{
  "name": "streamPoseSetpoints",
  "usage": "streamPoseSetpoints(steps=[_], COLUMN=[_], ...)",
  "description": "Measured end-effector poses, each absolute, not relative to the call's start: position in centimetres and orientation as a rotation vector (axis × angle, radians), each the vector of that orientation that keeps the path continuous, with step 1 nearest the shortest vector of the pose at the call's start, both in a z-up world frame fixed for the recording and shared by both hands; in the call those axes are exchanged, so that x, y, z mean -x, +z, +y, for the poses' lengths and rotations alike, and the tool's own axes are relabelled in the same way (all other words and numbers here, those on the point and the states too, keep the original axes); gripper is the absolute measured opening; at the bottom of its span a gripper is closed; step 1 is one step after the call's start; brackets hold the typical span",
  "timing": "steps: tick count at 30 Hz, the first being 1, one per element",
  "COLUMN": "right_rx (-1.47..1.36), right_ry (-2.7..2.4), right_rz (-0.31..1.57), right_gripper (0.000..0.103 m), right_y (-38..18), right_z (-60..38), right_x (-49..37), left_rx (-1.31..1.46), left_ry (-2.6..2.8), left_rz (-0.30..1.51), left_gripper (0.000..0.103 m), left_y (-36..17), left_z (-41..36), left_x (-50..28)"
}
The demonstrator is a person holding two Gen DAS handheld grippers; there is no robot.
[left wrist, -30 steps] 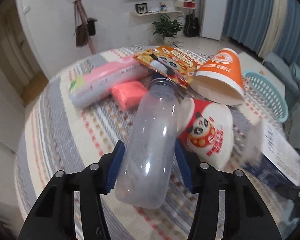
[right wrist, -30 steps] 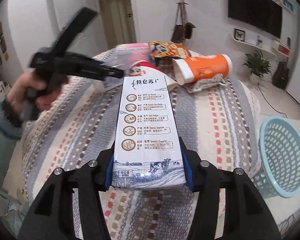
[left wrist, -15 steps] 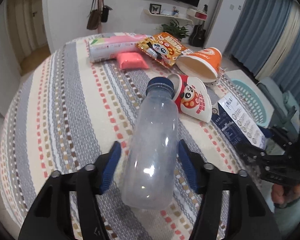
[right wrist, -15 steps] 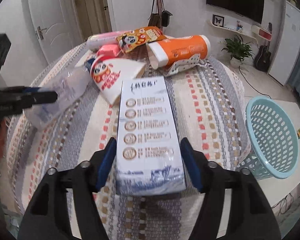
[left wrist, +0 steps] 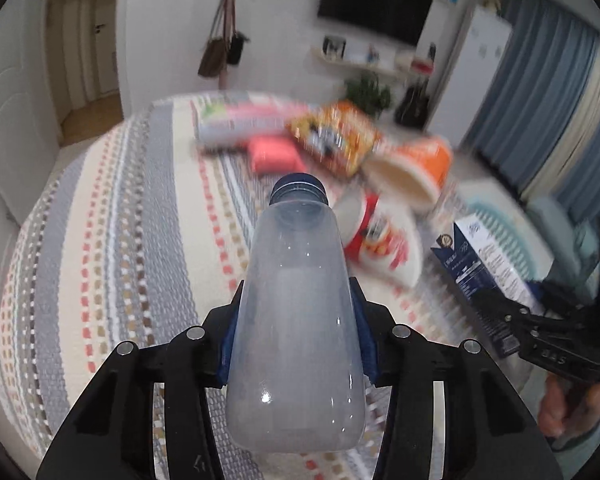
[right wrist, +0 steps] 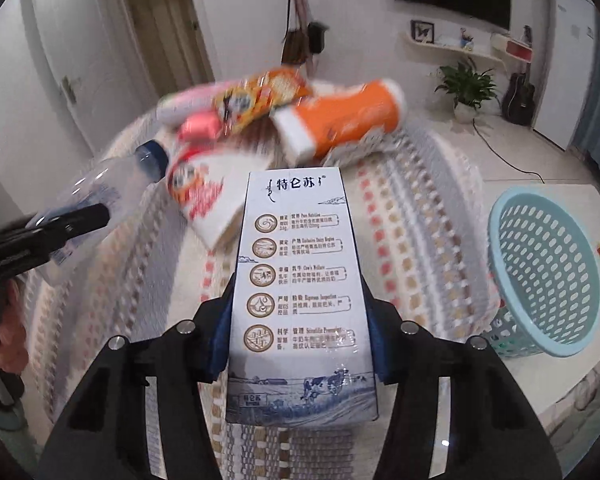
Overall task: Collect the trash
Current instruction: 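Carry the bottle and carton to the blue basket and release them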
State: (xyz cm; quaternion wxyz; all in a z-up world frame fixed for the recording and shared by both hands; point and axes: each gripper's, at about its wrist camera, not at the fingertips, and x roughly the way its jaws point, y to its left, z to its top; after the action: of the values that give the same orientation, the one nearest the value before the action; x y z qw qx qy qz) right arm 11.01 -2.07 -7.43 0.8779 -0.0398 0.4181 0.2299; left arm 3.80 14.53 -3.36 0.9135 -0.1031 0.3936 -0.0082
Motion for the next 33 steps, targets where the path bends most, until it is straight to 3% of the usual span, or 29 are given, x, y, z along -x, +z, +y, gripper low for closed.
streamPoseSetpoints(steps=[8, 17, 26, 33], right_rx=[0.048, -0.047, -0.202, -0.278], right_ry=[0.405, 0.207, 0.006, -0.111], right_rz=[0.713, 0.628, 0.702, 0.837], right_gripper=[0.050, 0.050, 0.050, 0.050], right_y=[-2.7, -0.2, -3.7, -9.6], right_z=[-5.7, -15.3, -26.3, -31.5], right_x=[-11.6, -14.6, -18.0, -19.9], left_rx=[0.212, 0.177, 0.152, 0.156], left_ry=[-0.109, -0.303, -0.471, -0.543], left_rz=[0.666, 0.618, 0.686, 0.857], left_gripper=[0.045, 0.045, 0.045, 0.045], left_y=[1.5, 4.3, 2.4, -3.8], left_z=[11.5, 1.3, -10.4, -17.5], left_x=[-4.1, -11.0, -17.3, -22.2])
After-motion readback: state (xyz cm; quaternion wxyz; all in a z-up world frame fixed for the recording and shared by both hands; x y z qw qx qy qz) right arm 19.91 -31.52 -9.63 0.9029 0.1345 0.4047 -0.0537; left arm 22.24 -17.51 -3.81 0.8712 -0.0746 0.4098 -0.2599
